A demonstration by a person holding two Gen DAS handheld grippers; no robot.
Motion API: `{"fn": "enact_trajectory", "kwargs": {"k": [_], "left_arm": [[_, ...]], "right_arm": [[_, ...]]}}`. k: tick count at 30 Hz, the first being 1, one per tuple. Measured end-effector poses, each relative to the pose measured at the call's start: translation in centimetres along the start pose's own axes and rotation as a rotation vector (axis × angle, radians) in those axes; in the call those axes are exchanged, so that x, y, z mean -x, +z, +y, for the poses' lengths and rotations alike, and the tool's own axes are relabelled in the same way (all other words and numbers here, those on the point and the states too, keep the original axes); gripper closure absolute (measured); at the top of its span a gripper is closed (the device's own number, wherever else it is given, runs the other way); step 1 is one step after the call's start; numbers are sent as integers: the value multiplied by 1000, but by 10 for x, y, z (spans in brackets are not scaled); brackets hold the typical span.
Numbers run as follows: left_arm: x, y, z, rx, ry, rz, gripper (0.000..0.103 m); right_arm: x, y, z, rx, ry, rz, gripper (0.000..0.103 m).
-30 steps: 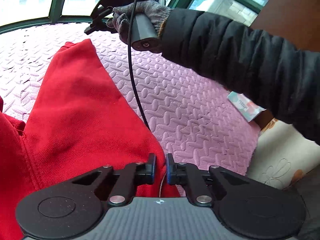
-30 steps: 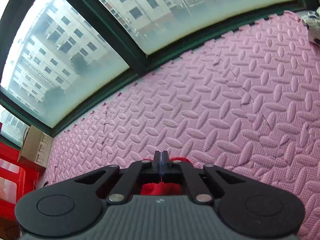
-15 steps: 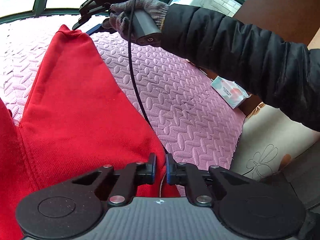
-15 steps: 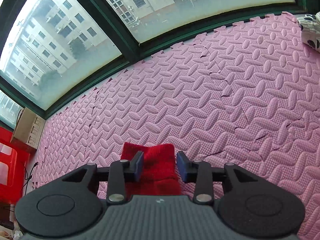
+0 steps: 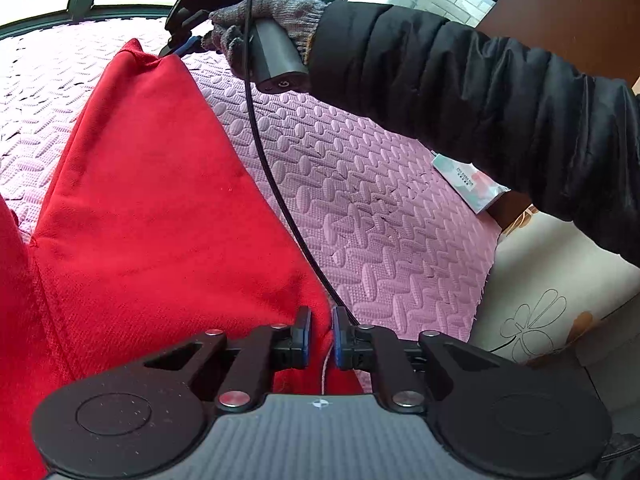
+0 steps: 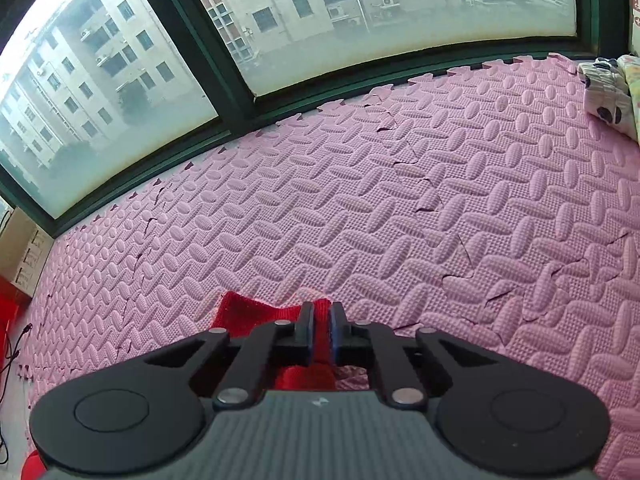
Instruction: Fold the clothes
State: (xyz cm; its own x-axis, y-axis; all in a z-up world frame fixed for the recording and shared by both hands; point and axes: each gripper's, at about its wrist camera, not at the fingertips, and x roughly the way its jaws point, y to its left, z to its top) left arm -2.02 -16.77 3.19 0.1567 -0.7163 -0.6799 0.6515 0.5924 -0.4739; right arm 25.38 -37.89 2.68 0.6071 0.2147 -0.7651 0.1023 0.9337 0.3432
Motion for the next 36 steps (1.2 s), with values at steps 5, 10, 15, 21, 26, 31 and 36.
{"fn": "enact_trajectory", "kwargs": {"k": [5, 10, 15, 21, 26, 31, 36], "left_arm": [[20, 3, -1, -2, 38, -46, 79], [54, 3, 5, 9, 118, -126, 59], [96, 7, 24, 57, 247, -231, 50], [123, 14, 73, 208, 403, -312, 49], [146, 20, 115, 335, 533, -380, 49], [157, 20, 146, 434, 583, -401, 49], [152, 11, 160, 479, 526, -367, 70]], "right_arm": [[31, 0, 10, 79, 26, -12, 84], [56, -20, 36, 194, 96, 21, 71], [71, -57, 71, 335, 182, 79, 67], [82, -108, 111, 496, 328, 177, 67], [83, -153, 144, 725, 347, 209, 67], [85, -174, 161, 814, 387, 210, 67], [83, -181, 168, 888, 397, 201, 67]]}}
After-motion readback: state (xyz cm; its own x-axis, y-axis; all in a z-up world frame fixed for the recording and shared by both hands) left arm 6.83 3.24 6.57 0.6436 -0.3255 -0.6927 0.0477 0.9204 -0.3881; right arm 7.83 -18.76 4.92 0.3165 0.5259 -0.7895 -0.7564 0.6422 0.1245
